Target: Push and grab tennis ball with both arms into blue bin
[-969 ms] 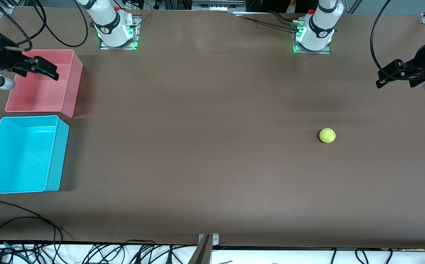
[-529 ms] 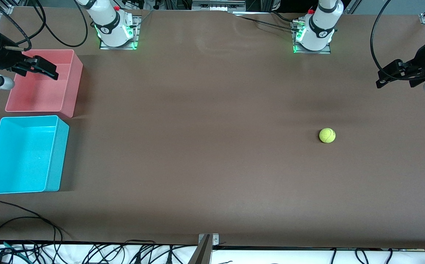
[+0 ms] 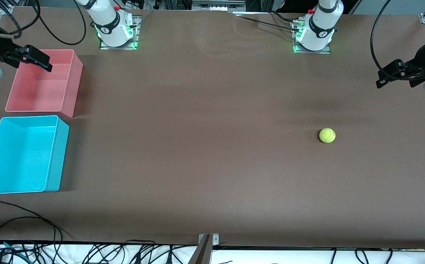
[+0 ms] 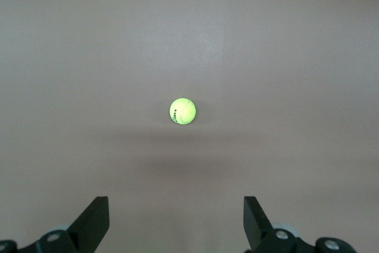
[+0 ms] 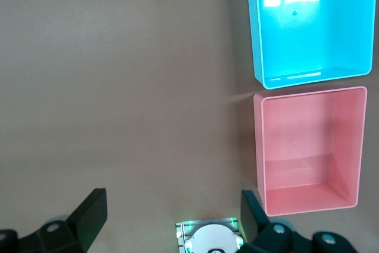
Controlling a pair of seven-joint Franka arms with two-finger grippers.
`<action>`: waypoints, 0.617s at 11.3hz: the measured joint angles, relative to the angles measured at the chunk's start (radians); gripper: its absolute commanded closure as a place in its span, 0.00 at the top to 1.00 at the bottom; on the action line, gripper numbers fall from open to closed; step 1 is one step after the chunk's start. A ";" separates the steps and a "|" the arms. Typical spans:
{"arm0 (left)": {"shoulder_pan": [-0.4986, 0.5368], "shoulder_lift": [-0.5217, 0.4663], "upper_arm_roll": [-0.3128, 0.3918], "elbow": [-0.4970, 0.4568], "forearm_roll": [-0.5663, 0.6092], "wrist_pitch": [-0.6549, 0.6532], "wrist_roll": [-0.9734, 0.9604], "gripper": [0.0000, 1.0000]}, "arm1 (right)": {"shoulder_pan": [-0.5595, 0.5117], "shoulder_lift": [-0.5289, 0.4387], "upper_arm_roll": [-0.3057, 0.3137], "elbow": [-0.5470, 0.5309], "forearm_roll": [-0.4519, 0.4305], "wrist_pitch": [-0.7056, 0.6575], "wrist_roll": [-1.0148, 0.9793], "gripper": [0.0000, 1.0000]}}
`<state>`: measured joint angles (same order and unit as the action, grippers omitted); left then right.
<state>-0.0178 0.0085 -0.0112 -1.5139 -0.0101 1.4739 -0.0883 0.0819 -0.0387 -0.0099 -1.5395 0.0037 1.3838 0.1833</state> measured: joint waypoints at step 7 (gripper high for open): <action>0.000 0.000 0.000 0.000 0.000 0.000 0.000 1.00 | 0.000 -0.003 0.000 0.005 0.002 -0.062 -0.009 1.00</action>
<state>-0.0177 0.0085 -0.0112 -1.5139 -0.0101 1.4739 -0.0883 0.0820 -0.0414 -0.0096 -1.5348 0.0057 1.3223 0.1747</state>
